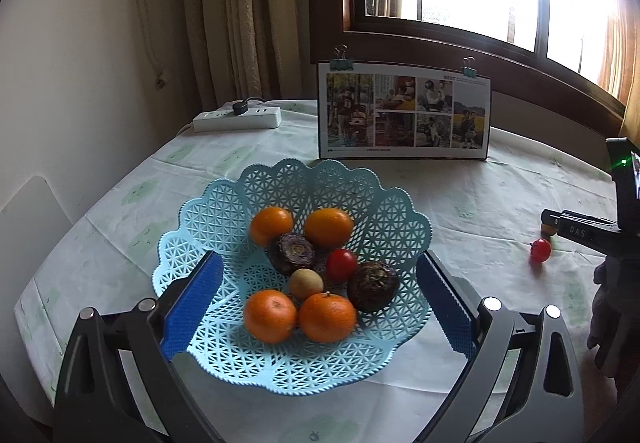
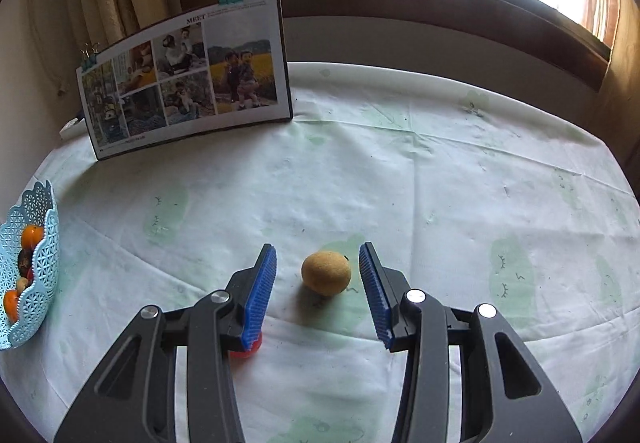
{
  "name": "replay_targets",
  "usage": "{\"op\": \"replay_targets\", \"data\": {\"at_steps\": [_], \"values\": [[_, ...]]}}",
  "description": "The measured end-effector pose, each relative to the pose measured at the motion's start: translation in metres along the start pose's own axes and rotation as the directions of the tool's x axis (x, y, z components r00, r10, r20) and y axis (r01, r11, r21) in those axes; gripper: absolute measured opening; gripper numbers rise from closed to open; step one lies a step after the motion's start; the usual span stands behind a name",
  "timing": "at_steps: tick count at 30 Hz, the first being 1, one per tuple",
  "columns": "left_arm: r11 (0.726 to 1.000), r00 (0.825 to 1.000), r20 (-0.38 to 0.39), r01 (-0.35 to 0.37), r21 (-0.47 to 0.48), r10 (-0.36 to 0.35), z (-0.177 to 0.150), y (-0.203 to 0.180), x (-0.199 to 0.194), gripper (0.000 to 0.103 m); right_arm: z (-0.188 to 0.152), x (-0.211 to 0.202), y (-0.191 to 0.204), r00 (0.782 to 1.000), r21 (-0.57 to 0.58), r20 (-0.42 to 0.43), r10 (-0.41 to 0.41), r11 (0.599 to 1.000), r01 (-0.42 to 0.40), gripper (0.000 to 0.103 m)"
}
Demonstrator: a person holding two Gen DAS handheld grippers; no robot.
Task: Organize fruits
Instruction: 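Grasp the last small brown fruit with the right gripper, then grasp the red tomato with left while right holds the brown fruit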
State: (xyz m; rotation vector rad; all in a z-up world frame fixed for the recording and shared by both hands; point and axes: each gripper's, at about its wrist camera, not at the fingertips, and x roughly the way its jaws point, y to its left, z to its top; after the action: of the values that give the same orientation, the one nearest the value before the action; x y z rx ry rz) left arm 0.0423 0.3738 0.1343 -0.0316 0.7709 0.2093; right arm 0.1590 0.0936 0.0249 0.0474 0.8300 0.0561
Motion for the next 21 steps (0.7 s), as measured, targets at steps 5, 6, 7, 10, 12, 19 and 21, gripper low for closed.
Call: {"op": "replay_targets", "data": {"at_steps": [5,6,7,10,12,19,21], "values": [[1.000,1.000,-0.004,0.006,0.026,-0.006,-0.001,-0.011,0.000,0.098,0.001,0.011,-0.001,1.000,-0.001,-0.022,0.007,1.000,-0.007,0.043],[1.000,1.000,-0.005,0.007,0.030,-0.007,-0.001,-0.013,0.000,0.098,0.001,0.013,-0.002,1.000,0.004,-0.029,0.013,1.000,-0.013,0.042],[0.999,1.000,-0.006,0.009,0.034,-0.009,-0.001,-0.015,0.000,0.098,0.002,0.015,-0.003,0.999,0.007,-0.033,0.018,1.000,-0.017,0.041],[0.999,1.000,-0.007,0.014,0.046,-0.014,0.000,-0.023,0.000,0.098,0.003,0.016,-0.004,0.999,0.007,-0.040,0.032,0.999,-0.032,0.034],[0.998,1.000,-0.008,0.020,0.057,-0.020,0.000,-0.029,0.001,0.098,0.003,0.018,-0.004,0.998,0.008,-0.047,0.033,0.999,-0.033,0.028],[0.992,0.999,-0.010,0.046,0.115,-0.045,0.001,-0.058,0.001,0.098,0.002,0.002,-0.016,0.999,0.020,-0.019,0.036,0.999,-0.036,0.028],[0.989,0.998,-0.007,0.055,0.137,-0.055,0.001,-0.068,0.002,0.098,0.002,-0.008,-0.024,0.999,0.030,0.000,0.035,0.999,-0.035,0.028]]}}
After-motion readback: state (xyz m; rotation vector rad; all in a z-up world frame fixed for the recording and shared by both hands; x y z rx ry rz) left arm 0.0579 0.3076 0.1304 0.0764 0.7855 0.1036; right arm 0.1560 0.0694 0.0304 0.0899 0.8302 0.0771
